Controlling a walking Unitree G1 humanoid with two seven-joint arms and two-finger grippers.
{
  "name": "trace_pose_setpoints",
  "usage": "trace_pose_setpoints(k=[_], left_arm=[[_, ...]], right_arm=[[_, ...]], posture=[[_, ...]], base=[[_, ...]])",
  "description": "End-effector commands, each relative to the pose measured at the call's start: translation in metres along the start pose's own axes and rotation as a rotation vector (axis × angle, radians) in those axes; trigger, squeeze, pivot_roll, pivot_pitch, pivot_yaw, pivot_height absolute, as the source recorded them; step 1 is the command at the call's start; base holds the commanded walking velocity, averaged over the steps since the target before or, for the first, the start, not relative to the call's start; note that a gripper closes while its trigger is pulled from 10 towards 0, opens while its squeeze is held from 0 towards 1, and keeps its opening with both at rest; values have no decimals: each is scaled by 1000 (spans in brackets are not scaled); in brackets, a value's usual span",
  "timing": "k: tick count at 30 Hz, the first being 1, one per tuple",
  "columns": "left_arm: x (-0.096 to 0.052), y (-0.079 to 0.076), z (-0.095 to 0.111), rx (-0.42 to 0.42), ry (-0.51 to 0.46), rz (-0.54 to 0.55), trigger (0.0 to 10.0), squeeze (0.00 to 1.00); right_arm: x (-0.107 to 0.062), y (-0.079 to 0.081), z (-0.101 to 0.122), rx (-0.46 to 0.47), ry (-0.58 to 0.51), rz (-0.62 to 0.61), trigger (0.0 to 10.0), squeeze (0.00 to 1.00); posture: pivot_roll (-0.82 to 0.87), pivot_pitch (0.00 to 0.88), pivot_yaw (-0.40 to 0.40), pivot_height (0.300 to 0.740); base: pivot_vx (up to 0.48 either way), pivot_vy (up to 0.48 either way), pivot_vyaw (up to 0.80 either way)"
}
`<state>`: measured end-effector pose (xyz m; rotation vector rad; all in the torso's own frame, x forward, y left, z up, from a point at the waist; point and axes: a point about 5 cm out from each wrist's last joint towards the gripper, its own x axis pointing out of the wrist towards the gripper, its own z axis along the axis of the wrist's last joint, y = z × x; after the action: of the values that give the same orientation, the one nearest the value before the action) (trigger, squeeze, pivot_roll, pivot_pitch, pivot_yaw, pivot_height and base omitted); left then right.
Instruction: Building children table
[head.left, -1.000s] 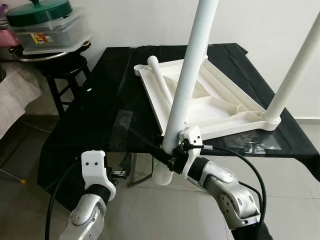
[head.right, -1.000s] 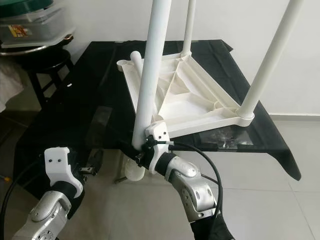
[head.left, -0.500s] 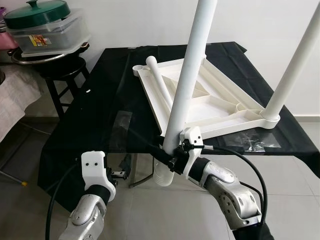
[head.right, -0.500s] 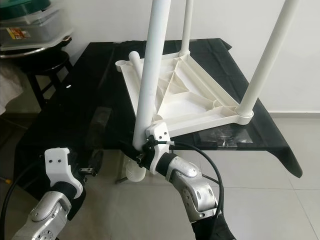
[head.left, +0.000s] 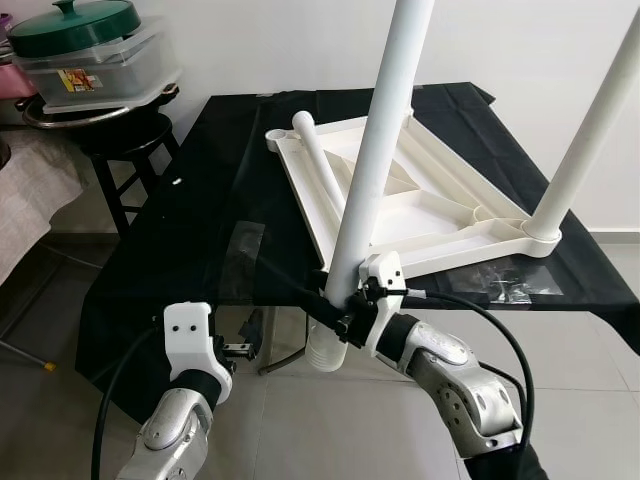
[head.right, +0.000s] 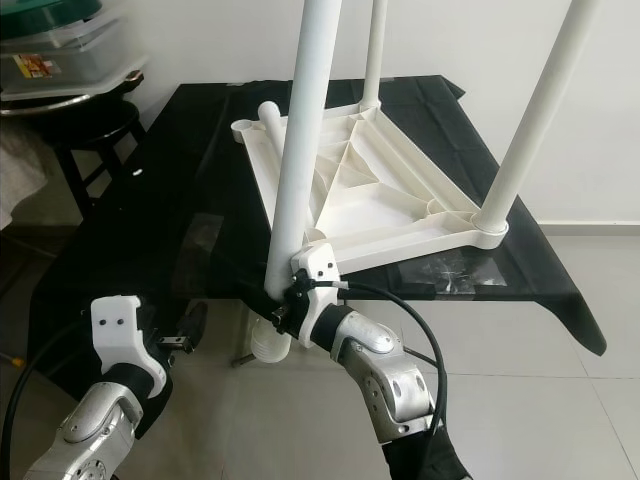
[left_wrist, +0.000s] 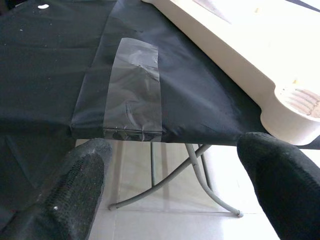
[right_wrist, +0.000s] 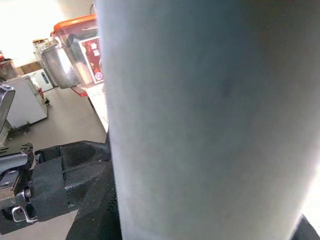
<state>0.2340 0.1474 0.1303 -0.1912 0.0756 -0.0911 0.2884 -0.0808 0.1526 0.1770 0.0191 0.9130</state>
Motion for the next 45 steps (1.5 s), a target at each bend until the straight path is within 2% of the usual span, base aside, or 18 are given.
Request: trace_pose_setpoints(k=[1, 45], left_arm=[[-1, 2, 2, 5, -2, 9, 10000, 0], [-1, 3, 3, 2, -1, 11, 10000, 0]], right_arm=[[4, 2, 2, 15, -9, 13, 10000, 0], [4, 2, 2, 14, -6, 17, 10000, 0]], posture=[[-66, 100, 21, 740], [-69, 100, 21, 740]], base=[[0, 0, 0], [0, 0, 0]])
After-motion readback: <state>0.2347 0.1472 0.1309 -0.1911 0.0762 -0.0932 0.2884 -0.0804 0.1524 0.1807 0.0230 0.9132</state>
